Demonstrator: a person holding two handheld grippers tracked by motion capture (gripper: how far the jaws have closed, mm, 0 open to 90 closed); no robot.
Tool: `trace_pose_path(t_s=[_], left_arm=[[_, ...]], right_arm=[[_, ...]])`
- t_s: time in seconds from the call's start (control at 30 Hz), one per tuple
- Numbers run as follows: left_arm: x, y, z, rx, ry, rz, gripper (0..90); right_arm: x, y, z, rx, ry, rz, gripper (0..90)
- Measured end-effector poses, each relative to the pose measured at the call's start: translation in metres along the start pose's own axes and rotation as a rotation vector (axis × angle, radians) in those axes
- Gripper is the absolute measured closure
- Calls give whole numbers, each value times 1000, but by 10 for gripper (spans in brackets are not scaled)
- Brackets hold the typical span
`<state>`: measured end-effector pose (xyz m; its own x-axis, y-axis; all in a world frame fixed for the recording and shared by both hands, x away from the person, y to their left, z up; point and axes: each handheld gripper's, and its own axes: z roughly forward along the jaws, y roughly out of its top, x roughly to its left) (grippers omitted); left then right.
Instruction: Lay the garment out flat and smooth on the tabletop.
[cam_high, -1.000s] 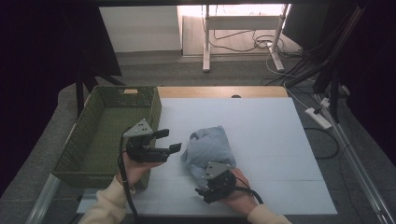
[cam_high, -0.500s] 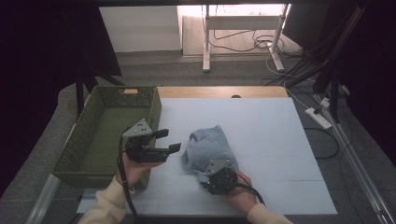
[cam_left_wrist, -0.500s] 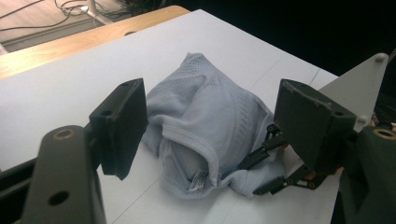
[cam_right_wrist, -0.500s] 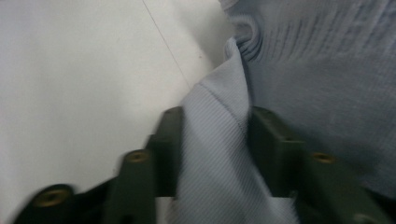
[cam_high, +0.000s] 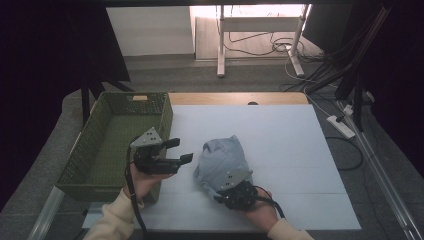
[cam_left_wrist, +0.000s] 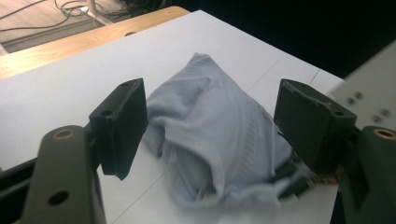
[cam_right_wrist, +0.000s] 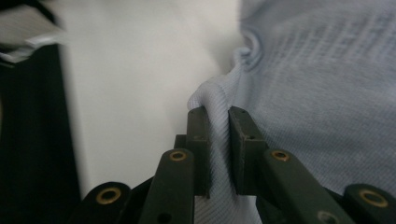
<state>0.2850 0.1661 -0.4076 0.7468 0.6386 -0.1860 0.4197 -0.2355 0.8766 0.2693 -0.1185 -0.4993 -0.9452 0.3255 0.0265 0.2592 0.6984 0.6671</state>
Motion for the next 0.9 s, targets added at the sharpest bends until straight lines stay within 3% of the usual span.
trace_pose_path(t_s=[0.13,0.27,0.33,0.47,0.67,0.9], left_arm=[[1,0,0,-5,-5,-11,264],[2,0,-1,-6,-4,-12,264],[2,0,0,-5,-5,-12,264],[1,-1,0,-3,-6,-11,263],[1,-1,0,-4,-3,-11,261],[3,-1,-2,-7,-2,-18,261]], right_arm=[[19,7,6,4,65,-46,795],[30,9,16,44,109,-98,794],[31,7,18,49,105,-110,793],[24,6,16,31,94,-86,791],[20,2,13,56,71,-80,790],[6,-22,-14,78,9,-36,795]])
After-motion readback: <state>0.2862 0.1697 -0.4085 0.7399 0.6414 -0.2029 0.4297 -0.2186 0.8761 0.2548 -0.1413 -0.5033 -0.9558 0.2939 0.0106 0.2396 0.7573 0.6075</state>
